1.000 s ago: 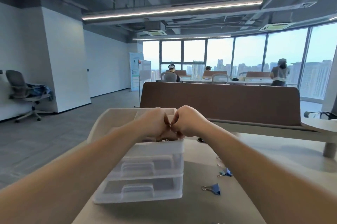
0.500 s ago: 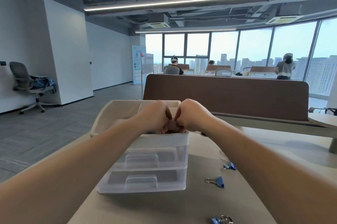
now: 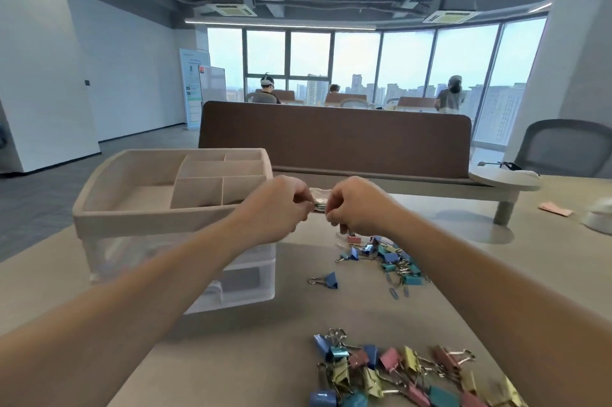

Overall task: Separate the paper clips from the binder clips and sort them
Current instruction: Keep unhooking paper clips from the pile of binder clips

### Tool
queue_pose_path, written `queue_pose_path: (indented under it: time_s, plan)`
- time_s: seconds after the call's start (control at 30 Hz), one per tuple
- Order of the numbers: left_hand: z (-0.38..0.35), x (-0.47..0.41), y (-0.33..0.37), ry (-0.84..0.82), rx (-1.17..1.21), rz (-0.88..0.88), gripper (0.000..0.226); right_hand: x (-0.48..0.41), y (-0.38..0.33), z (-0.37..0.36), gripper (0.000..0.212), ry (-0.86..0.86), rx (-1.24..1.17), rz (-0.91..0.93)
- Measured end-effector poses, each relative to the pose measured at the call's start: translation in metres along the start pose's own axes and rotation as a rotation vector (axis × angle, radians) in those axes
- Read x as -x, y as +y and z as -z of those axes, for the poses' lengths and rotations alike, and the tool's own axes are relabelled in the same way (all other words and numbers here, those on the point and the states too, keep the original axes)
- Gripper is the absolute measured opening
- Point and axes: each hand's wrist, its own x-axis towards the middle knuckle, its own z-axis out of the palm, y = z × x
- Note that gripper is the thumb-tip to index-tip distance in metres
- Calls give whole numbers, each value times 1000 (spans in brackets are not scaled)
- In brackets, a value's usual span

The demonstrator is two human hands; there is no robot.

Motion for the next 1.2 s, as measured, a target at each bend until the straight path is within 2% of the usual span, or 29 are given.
queue_pose_path:
  time_s: [0.13,0.3,0.47,0.6,0.83,1.07,1.2]
  plan:
    - [-45,-7,13,-104,7,-10,17,20,45,0,14,-38,42,-73]
    - [-101,-23,25,-228,4,-2,17,38,95,-1,11,-41,48,-175]
    - [-151,-40,28,-334,-55,-38,23,50,144,-8,22,-76,71,-285]
    - [-189,-55,22,-404,-121,-40,24,52,182,-22,13,-82,118,-362]
    - [-225,-86,4,-348,-152,-82,43,40,212,-47,19,-71,209,-342]
    - [-232,-99,4,-393,-197,-152,54,28,207,-69,41,1,425,-297]
    - [-238,-99,3,-396,-184,-138,54,28,201,-73,27,45,491,-258]
